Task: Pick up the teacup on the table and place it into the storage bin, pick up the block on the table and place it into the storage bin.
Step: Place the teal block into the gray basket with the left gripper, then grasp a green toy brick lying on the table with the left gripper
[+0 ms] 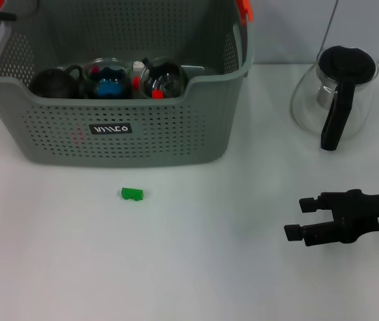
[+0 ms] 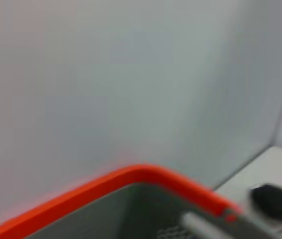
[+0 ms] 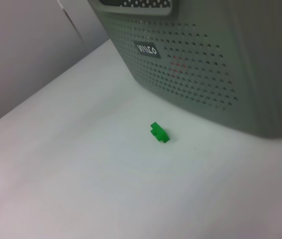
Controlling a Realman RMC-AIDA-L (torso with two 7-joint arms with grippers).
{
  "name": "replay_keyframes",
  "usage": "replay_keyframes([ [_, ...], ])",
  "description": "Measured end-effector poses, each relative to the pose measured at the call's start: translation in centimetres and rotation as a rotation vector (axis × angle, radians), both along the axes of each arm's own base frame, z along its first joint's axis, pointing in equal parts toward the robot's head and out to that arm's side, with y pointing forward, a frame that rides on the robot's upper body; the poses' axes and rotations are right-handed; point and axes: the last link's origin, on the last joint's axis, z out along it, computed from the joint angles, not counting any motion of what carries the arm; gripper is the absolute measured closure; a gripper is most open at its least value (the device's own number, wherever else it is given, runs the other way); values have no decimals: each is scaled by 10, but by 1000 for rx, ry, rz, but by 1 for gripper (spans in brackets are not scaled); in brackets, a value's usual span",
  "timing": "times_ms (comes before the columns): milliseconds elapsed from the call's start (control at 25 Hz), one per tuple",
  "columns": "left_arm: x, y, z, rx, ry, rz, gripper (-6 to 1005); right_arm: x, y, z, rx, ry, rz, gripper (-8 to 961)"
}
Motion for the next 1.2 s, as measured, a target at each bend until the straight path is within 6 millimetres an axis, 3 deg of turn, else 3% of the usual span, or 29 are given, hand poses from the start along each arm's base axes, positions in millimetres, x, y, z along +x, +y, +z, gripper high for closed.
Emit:
replay_keyframes([
  [160,-7,6,-8,29,60,31,489,-1,0,0,-2,2,2,12],
  [320,4,-6,-8,19,69,-10,392,-1,1,0,-1,2,4,12],
  [400,13,-23,-8,-34,55,-56,343,-2,1,0,-1,3,6,12],
  [560,30,-80,-26,-273,78,-273,192,-4,4,1,6,6,9,12],
  [680,22,-122,-55,-474,172,-408,105,-5,4,0,11,9,9,12],
  [800,6,-140,-83,-575,263,-410,71,-5,5,0,12,10,8,12],
  [1000,-17,-138,-114,-590,389,-327,60,-5,5,0,13,10,5,12],
  [1200,-35,-115,-132,-523,469,-250,60,-6,5,-2,12,10,4,12],
])
